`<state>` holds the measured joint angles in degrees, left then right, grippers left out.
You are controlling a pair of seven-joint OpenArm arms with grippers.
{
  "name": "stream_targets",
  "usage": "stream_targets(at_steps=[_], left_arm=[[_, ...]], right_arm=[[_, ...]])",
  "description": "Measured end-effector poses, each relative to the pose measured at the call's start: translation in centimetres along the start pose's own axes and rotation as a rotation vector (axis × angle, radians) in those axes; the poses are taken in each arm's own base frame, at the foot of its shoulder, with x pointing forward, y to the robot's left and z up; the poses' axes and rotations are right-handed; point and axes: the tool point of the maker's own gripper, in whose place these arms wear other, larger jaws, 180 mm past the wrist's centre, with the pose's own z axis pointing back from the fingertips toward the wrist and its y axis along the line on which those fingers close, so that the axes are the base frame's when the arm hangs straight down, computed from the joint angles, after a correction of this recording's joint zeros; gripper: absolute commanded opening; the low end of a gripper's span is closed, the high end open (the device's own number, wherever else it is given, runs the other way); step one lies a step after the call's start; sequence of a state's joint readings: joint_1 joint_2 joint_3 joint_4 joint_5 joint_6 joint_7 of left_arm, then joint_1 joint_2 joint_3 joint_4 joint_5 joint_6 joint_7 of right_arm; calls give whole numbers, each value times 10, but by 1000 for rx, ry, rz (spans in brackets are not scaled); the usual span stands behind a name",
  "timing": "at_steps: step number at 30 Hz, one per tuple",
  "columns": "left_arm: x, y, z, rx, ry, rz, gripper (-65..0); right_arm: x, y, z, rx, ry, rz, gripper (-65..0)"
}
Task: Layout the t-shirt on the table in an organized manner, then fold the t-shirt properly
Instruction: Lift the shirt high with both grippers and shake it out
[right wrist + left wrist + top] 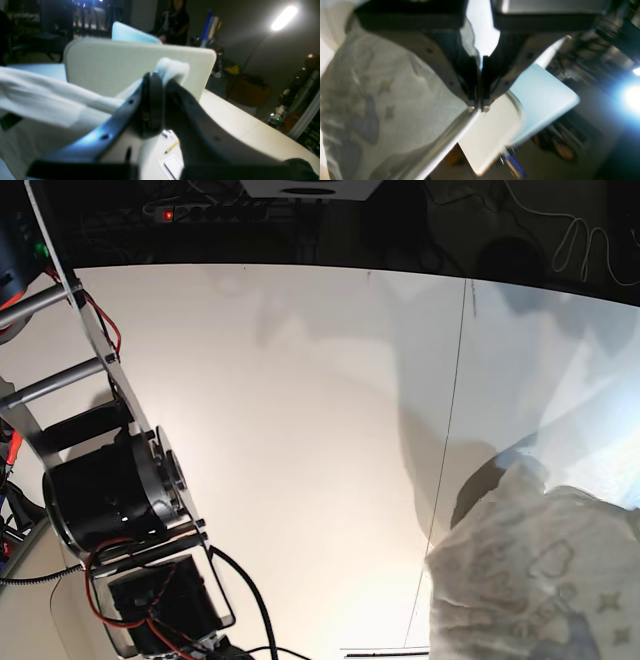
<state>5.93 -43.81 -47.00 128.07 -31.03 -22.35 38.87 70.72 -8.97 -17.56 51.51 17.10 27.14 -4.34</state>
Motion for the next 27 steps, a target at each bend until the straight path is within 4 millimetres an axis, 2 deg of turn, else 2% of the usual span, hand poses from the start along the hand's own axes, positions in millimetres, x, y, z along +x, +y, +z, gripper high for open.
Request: stream_targets(at_steps=[4,9,11,13,16,18,19,21,23,27], left_arm=[[37,23,-2,28,-84,-93,-650],[81,58,12,97,-177,-192,-650],[93,67,19,109,-207,-195,-650],[95,69,23,96,-209,-178,-650],[77,54,22,16,-150,-132,-650],[41,57,24,38,-22,-73,-650],[24,45,25,-17,19,-35,-650],[1,4,33,-180,54,59,-650],[-17,-26,45,-277,84,156,-650],[-47,-62,69,-363,148,326,-650]], right_arm=[[16,-18,5,-41,-53,-47,-650],[28,-39,15,-79,-108,-126,-650],[29,-43,16,-87,-106,-167,-650],[25,-46,18,-86,-81,-210,-650],[-4,-58,23,-157,53,-285,-650],[-43,-85,41,-311,172,-326,-650],[-63,-91,53,-332,198,-348,-650],[-108,-101,78,-422,273,-393,-650],[-146,-89,91,-442,356,-424,-650],[-200,-66,114,-455,430,-490,-650]])
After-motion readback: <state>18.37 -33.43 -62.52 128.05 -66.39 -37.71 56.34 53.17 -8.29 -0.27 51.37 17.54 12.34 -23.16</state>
